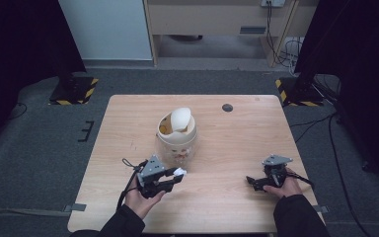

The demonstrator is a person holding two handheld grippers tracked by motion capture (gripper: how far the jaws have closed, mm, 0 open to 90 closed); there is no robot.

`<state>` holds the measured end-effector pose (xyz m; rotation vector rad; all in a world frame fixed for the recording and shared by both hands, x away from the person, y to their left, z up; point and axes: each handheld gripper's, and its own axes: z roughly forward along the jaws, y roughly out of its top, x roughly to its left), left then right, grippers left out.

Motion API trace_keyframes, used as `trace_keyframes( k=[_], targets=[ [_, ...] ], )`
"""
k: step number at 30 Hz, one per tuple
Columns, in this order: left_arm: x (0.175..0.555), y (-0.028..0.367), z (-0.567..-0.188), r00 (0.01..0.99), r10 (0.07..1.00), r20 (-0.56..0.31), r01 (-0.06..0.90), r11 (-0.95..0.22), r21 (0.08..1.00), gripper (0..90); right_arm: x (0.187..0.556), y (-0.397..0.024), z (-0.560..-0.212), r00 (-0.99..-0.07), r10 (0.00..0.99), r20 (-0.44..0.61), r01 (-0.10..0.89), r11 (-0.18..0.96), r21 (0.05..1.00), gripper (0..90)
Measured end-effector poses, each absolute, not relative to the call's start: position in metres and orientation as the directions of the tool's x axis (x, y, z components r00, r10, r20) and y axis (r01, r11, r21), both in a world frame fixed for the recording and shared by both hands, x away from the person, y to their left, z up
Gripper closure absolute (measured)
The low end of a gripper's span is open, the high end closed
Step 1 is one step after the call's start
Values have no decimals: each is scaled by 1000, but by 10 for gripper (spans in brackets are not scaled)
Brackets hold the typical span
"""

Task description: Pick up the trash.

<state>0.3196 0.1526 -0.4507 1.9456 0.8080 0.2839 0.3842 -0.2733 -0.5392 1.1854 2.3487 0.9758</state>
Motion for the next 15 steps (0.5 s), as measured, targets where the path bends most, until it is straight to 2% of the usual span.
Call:
trace_keyframes(
  k=[15],
  targets=[
    [324, 192, -425, 672, 724, -157, 384, -160, 909, 637, 384, -273, -539, -597, 802, 11, 573, 417, 705, 5]
  ],
)
